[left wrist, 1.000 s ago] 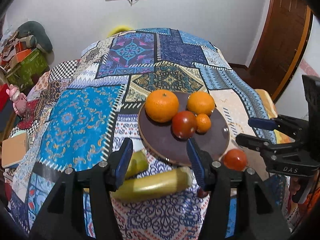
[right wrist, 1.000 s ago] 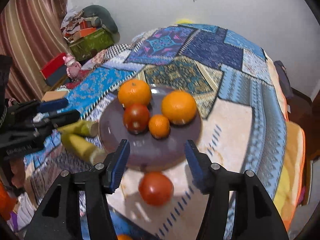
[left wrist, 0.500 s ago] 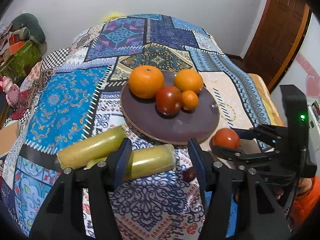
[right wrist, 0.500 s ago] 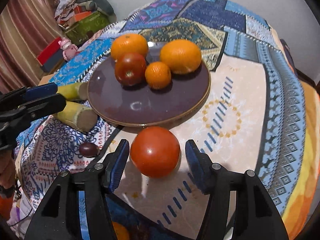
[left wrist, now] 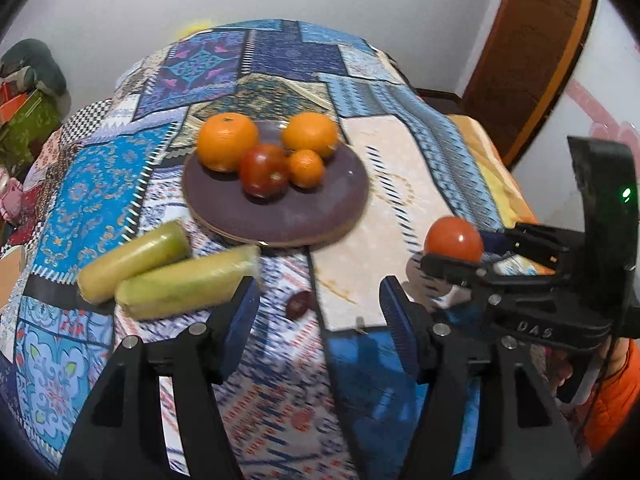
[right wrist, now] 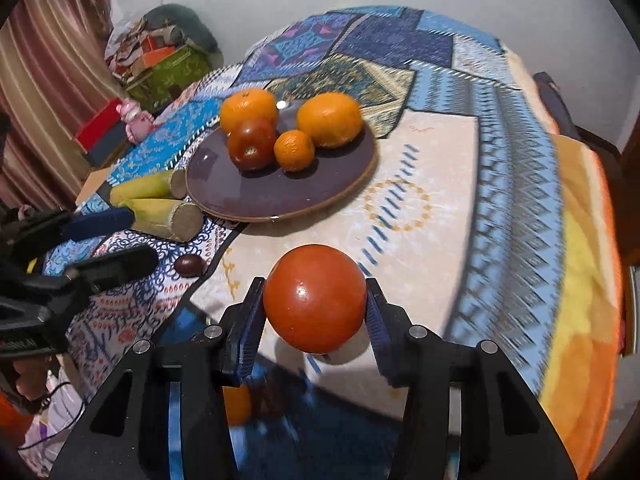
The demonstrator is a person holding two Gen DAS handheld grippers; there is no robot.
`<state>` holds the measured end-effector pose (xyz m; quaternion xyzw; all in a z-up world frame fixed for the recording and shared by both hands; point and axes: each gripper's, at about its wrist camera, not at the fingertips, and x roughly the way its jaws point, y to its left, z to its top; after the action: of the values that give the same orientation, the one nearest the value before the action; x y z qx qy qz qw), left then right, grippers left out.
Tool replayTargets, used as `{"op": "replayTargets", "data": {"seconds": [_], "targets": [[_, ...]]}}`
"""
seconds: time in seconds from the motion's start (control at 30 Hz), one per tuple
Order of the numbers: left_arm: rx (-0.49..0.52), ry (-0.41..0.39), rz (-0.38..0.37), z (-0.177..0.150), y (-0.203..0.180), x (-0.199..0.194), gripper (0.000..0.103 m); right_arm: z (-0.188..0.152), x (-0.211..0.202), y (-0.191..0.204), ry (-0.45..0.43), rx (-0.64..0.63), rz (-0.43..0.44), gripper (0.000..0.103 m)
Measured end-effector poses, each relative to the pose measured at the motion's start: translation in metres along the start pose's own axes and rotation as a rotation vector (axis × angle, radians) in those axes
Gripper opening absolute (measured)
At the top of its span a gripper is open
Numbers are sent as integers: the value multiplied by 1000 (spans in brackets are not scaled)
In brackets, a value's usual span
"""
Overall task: Organize fruits
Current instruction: 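Grasp a red tomato with the right tool while the left tool grasps a small tangerine, then carry the tomato and tangerine over the plate and lower them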
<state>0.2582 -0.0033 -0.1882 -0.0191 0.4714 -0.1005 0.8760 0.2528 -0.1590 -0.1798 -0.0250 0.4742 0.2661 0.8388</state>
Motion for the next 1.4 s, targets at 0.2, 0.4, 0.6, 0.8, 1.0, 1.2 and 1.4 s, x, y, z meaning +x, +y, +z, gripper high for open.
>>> {"op": "replayTargets", "data": {"seconds": [0.2,0.4,0.6,0.8,1.0,1.2,1.4], "targets": [[34,33,-30,-17,-32,2,63,-15,-32,-10,-43,32,-17,44],[55,98,-37,-38,-54,23,63,-28,-48,-20,-61,70,-22,44],[56,113,-51,-45,-63,36,58,-38,-55,-24,-61,83,-27,44],[33,112,-75,-42,-60,42,35,-39,-55,-24,-61,88,-23,44],[17,79,-62,-34,-43,31,35,-31,-45,-18,-57,82,-8,44],[-22,8,-39,-12,-14,11,35,-14,-33,-10,-62,62,6,44],[-59,-52,1,13,21,-3,35,11,-20,-1,-75,36,17,44]]}}
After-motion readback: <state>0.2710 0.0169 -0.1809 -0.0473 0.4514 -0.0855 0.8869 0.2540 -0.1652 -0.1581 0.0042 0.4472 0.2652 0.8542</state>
